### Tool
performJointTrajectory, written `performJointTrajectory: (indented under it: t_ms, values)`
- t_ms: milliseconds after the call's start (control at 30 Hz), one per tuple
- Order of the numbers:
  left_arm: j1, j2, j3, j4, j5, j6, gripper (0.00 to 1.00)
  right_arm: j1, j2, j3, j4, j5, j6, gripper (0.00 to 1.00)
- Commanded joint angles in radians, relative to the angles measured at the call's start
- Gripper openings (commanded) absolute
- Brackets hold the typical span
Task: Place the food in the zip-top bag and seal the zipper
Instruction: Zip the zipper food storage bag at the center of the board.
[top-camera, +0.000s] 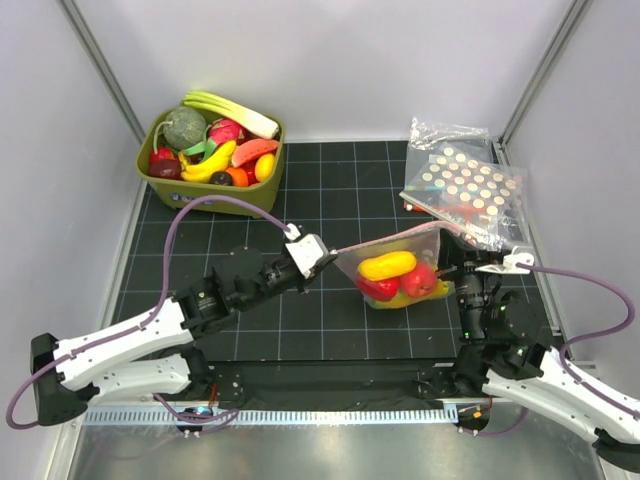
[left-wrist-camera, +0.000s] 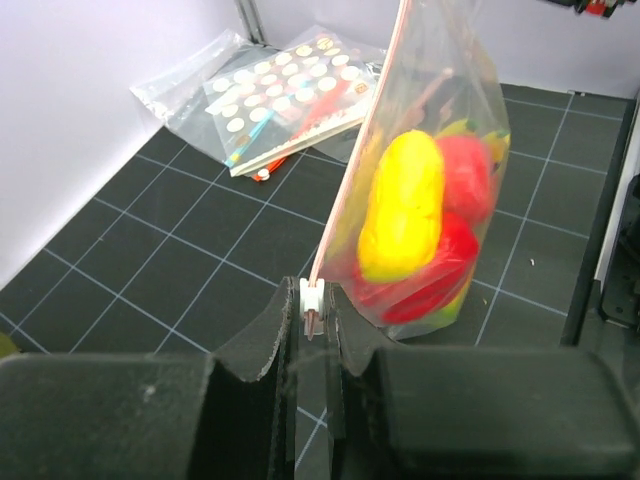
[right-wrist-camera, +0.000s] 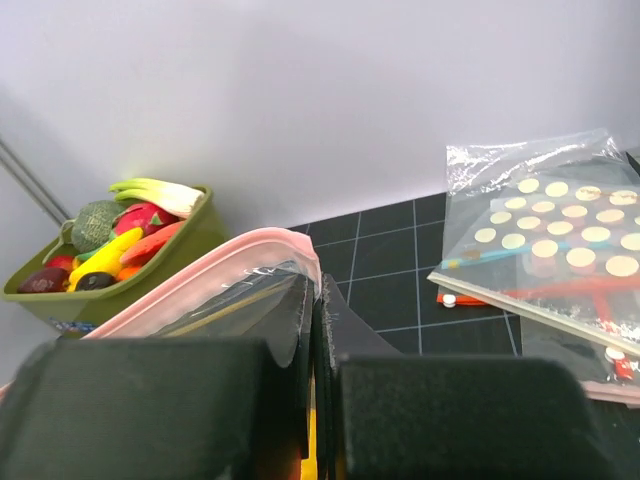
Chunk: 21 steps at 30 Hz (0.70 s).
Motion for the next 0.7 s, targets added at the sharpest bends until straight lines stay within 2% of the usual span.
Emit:
performJointTrajectory:
  t_ms: [0,200,267,333,367,433,467,533,633,667]
  values:
    - [0.004,-0.01,0.036,-0.02,-0.125,-0.014,0.0,-0.008,-0.025,-0.006,0.164,0.269,-0.034,0.01]
    - [0.004,-0.004,0.045,-0.029,-0.242,-0.027,0.0,-0.008,0.022,-0.006,0.187,0.243,-0.034,0.01]
    - [0.004,0.007,0.056,-0.07,-0.353,-0.027,0.0,-0.01,0.088,0.009,0.187,0.213,-0.035,0.01]
    - [0.004,0.019,0.07,-0.084,-0.468,-0.03,0.0,-0.011,0.158,0.035,0.204,0.104,-0.024,0.01]
    - [0.005,0.021,0.074,-0.101,-0.568,-0.028,0.0,-0.011,0.26,0.058,0.206,0.073,-0.016,0.01]
    - [0.005,0.024,0.079,-0.102,-0.666,-0.03,0.0,-0.028,0.368,0.171,0.14,0.01,0.007,0.01]
    - [0.005,0.018,0.078,-0.098,-0.73,-0.025,0.0,-0.037,0.481,0.212,0.112,-0.022,0.027,0.01]
    - [0.005,0.004,0.073,-0.087,-0.771,-0.022,0.0,-0.062,0.577,0.31,0.045,-0.079,0.056,0.01]
    - [0.005,-0.025,0.079,-0.087,-0.829,-0.014,0.0,-0.158,0.7,0.38,0.012,-0.25,0.154,0.01]
    - [0.005,-0.039,0.082,-0.086,-0.84,-0.011,0.0,-0.224,0.724,0.397,0.011,-0.369,0.189,0.01]
